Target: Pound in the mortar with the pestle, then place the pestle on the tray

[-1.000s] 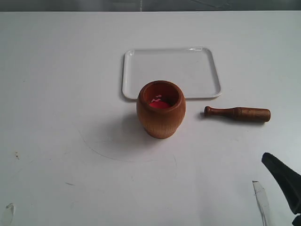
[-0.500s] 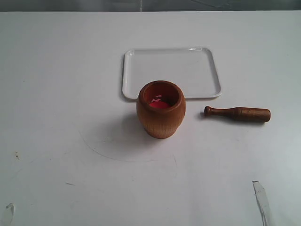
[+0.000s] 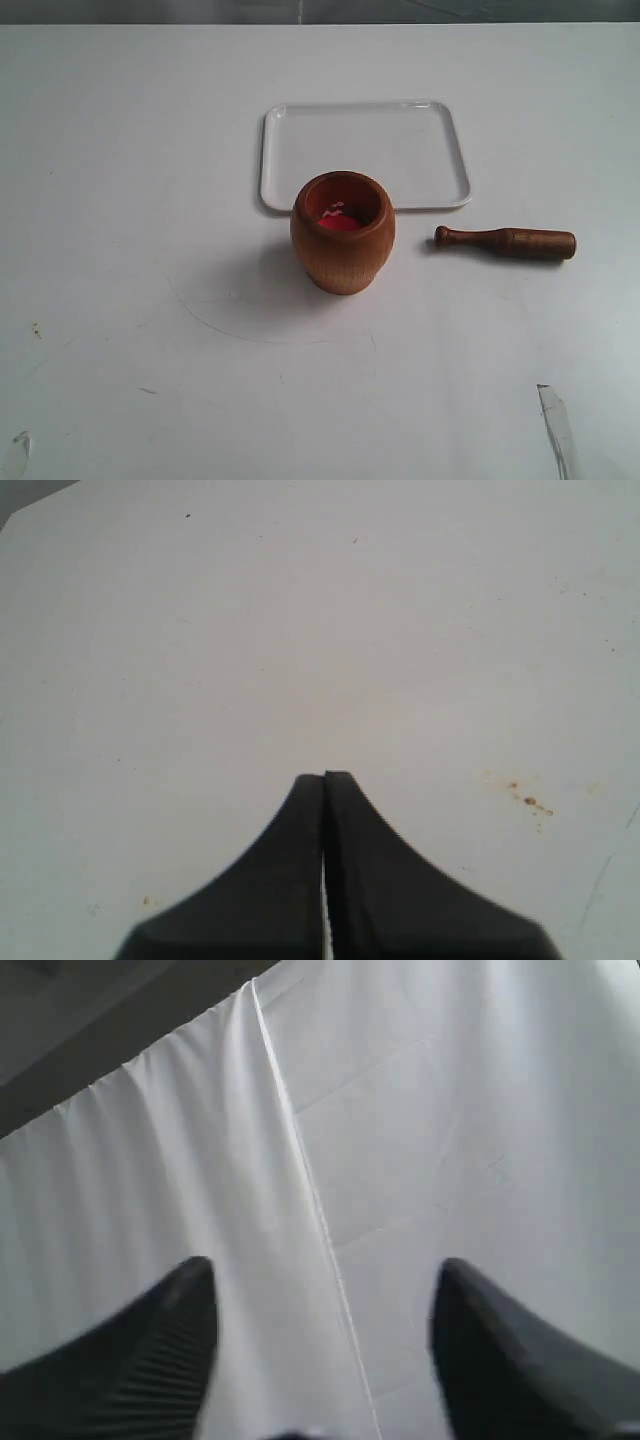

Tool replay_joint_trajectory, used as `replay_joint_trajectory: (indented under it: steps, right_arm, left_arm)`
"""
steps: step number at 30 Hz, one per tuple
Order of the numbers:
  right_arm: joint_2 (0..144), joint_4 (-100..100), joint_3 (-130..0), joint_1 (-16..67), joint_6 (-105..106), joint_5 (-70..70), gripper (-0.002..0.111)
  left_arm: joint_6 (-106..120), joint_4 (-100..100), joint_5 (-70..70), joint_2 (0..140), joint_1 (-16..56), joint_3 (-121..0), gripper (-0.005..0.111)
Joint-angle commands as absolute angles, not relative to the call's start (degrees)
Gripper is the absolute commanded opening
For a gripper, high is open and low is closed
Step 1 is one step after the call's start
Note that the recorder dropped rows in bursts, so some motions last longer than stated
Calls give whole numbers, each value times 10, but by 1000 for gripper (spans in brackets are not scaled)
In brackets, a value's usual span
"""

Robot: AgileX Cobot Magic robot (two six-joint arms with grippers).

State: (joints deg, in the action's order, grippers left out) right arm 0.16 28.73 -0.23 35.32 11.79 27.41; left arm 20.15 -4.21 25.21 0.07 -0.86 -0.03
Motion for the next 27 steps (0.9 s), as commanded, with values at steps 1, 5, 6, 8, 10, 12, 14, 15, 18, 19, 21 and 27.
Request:
replay_joint_trajectory:
  steps: [1, 5, 6, 8, 10, 12, 14, 15, 18, 19, 21, 27]
  right_arm:
    - [0, 210, 0, 354, 147, 329, -1]
    - [3, 62, 0, 354, 139, 360, 0]
    - [18, 17, -2, 354, 131, 359, 0]
    - [59, -55, -14, 354, 113, 367, 0]
    - [119, -96, -34, 354, 101, 375, 0]
    - [184, -98, -68, 354, 95, 374, 0]
    - [300, -97, -147, 354, 89, 299, 0]
    - [339, -97, -185, 354, 85, 236, 0]
    - [450, -97, -308, 354, 67, 3, 0]
    - [482, -97, -354, 354, 66, -62, 0]
    - [561, -95, -456, 354, 79, -250, 0]
    - [791, 13, -705, 354, 389, -700, 0]
  left_arm:
    - [197, -38, 250, 0, -4, 0, 0]
    - [197, -38, 250, 0, -4, 0, 0]
    - [197, -38, 250, 0, -4, 0, 0]
    - [197, -38, 250, 0, -4, 0, 0]
    - [197, -38, 250, 0, -4, 0, 0]
    - [197, -38, 250, 0, -4, 0, 0]
    - [197, -38, 250, 0, -4, 0, 0]
    - [197, -38, 250, 0, -4, 0, 0]
    - [197, -38, 250, 0, -4, 0, 0]
    - [197, -38, 250, 0, -4, 0, 0]
    - [197, -38, 250, 0, -4, 0, 0]
    - [197, -38, 250, 0, -4, 0, 0]
